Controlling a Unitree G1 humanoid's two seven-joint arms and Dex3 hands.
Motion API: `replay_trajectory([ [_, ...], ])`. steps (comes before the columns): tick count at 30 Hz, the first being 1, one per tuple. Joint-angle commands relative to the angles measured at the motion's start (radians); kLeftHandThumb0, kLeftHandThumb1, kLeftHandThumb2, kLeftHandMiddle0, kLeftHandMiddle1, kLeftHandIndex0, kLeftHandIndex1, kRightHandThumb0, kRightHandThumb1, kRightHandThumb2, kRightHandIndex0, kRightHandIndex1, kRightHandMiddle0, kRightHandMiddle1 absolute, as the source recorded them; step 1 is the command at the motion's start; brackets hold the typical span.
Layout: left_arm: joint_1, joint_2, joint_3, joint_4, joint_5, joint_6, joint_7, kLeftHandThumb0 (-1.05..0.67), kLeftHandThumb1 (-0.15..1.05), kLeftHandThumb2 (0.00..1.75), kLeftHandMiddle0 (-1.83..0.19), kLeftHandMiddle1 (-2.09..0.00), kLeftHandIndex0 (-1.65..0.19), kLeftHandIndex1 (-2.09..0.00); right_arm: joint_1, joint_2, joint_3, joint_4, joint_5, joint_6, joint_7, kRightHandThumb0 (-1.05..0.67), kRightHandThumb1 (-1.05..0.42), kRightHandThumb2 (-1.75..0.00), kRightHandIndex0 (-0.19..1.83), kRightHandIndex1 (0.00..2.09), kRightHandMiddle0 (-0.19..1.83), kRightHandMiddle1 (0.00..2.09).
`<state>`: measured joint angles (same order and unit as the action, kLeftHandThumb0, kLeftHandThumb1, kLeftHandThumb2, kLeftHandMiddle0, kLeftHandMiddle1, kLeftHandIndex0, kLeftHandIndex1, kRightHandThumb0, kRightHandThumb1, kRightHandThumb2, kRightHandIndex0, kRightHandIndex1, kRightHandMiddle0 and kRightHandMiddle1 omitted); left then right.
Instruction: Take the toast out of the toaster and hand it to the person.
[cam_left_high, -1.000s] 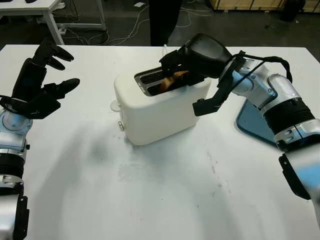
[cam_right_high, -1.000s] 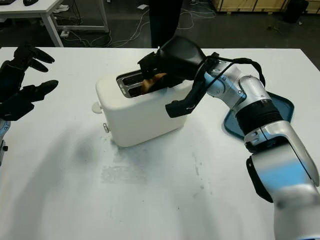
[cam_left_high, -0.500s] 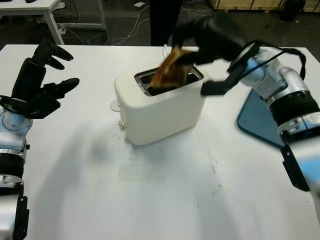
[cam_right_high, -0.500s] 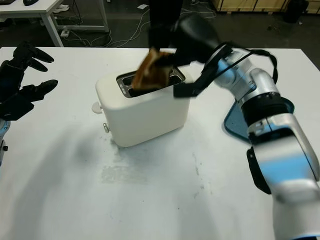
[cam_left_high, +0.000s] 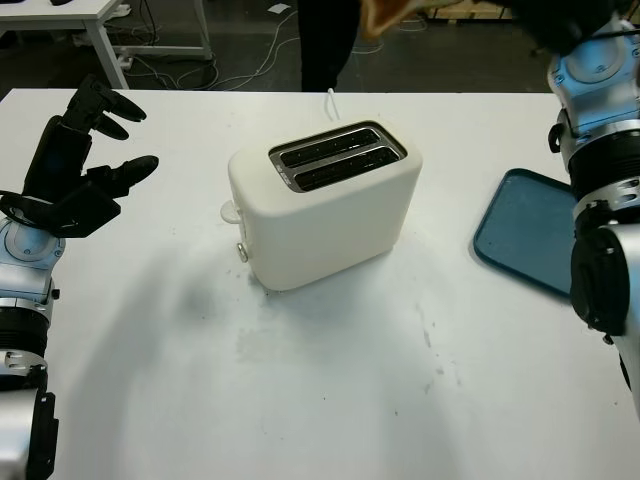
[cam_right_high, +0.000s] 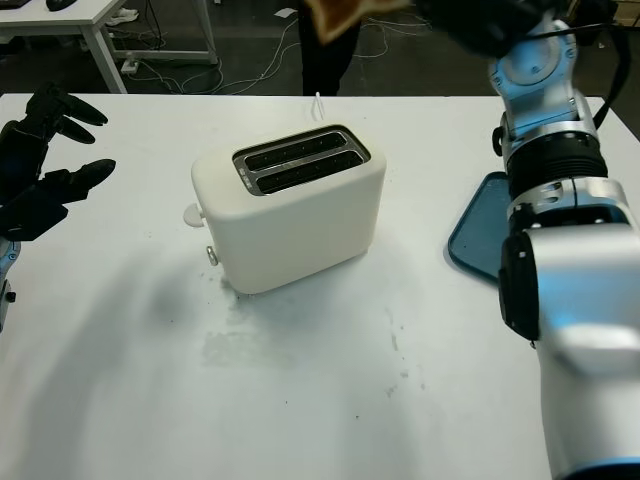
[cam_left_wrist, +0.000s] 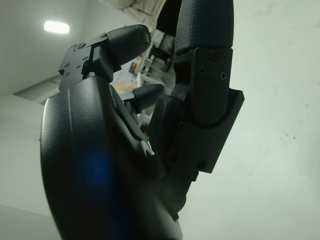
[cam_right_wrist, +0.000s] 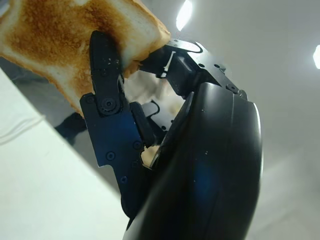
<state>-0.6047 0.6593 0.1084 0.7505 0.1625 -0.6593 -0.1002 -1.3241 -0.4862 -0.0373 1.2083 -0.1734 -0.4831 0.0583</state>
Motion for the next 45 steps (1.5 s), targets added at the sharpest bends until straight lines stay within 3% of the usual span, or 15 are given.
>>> replay_trajectory([
  [1,0.000,0.004,0.005,-0.002,-0.008,-0.006,-0.003,-1.05,0.92,0.44,0.00,-1.75,0.00,-1.61,-0.009,0.009,-0.014,0.032,0.013,0.030,-0.022,-0.40,-0.92,-0.40,0.98,1.75,0.78,1.75],
  [5,-0.001,0.002,0.006,0.001,-0.009,-0.010,-0.002,-1.05,0.92,0.43,0.00,-1.74,0.00,-1.60,0.030,0.006,0.032,0.075,-0.057,0.047,-0.129,-0.35,-0.92,-0.39,0.94,1.75,0.70,1.75],
  [11,-0.002,0.003,0.004,-0.006,-0.009,0.000,-0.006,-1.05,0.92,0.44,0.00,-1.75,0.00,-1.60,0.059,0.054,0.039,0.112,-0.069,0.208,-0.217,-0.30,-0.92,-0.37,0.82,1.75,0.59,1.75],
  [23,-0.004,0.004,0.003,0.003,-0.002,-0.009,-0.002,-1.05,0.92,0.44,0.00,-1.75,0.00,-1.60,0.109,0.098,0.023,0.130,-0.065,0.322,-0.261,-0.16,-0.92,-0.38,0.70,1.75,0.44,1.74],
  [28,-0.003,0.007,0.002,0.001,0.001,-0.002,-0.002,-1.05,0.92,0.45,0.00,-1.75,0.00,-1.60,0.133,0.108,0.018,0.136,-0.072,0.332,-0.273,-0.17,-0.92,-0.38,0.55,1.75,0.31,1.74],
  [32,-0.001,0.005,0.005,0.002,-0.002,-0.005,0.000,-1.05,0.92,0.45,0.00,-1.75,0.00,-1.60,0.141,0.120,-0.020,0.141,-0.046,0.355,-0.285,-0.16,-0.92,-0.36,0.44,1.75,0.41,1.34],
  [34,0.000,0.004,0.005,0.005,-0.003,-0.010,0.000,-1.05,0.92,0.45,0.00,-1.75,0.00,-1.60,0.143,0.122,-0.023,0.141,-0.048,0.361,-0.297,-0.18,-0.92,-0.36,0.37,1.61,0.50,0.69],
  [35,0.000,0.004,0.005,0.006,-0.004,-0.013,-0.001,-1.05,0.92,0.45,0.00,-1.75,0.00,-1.60,0.145,0.122,-0.020,0.140,-0.052,0.360,-0.302,-0.19,-0.92,-0.37,0.36,1.39,0.55,0.44],
  [36,0.000,0.004,0.005,0.006,-0.005,-0.013,-0.002,-1.05,0.92,0.45,0.00,-1.75,0.00,-1.60,0.148,0.120,-0.013,0.141,-0.061,0.359,-0.307,-0.19,-0.92,-0.38,0.42,0.89,0.57,0.21],
  [38,0.001,0.004,0.005,0.002,-0.006,-0.008,-0.004,-1.05,0.92,0.45,0.00,-1.74,0.00,-1.60,0.150,0.119,-0.007,0.143,-0.067,0.362,-0.306,-0.20,-0.92,-0.40,0.57,0.38,0.58,0.06],
  [39,0.001,0.004,0.005,0.000,-0.005,-0.006,-0.004,-1.05,0.92,0.45,0.00,-1.74,0.00,-1.60,0.151,0.120,-0.014,0.144,-0.060,0.365,-0.302,-0.20,-0.92,-0.41,0.55,0.79,0.65,0.04],
  [40,0.001,0.004,0.005,-0.002,-0.005,-0.004,-0.005,-1.05,0.92,0.45,0.00,-1.75,0.00,-1.60,0.152,0.122,-0.027,0.144,-0.047,0.363,-0.297,-0.19,-0.92,-0.41,0.52,1.35,0.75,0.06],
  [41,0.001,0.004,0.005,-0.002,-0.006,-0.004,-0.005,-1.05,0.92,0.45,0.00,-1.75,0.00,-1.60,0.153,0.124,-0.040,0.144,-0.035,0.359,-0.292,-0.18,-0.92,-0.40,0.55,1.55,0.77,0.05],
  [42,0.000,0.004,0.005,0.002,-0.007,-0.007,-0.006,-1.05,0.92,0.45,0.00,-1.75,0.00,-1.60,0.154,0.125,-0.052,0.144,-0.024,0.360,-0.286,-0.16,-0.92,-0.39,0.59,1.66,0.74,0.02],
  [45,-0.002,0.005,0.004,0.009,-0.005,-0.013,-0.004,-1.05,0.92,0.45,0.00,-1.74,0.00,-1.60,0.153,0.128,-0.061,0.143,-0.022,0.368,-0.288,-0.16,-0.92,-0.38,0.54,1.71,0.64,0.01],
])
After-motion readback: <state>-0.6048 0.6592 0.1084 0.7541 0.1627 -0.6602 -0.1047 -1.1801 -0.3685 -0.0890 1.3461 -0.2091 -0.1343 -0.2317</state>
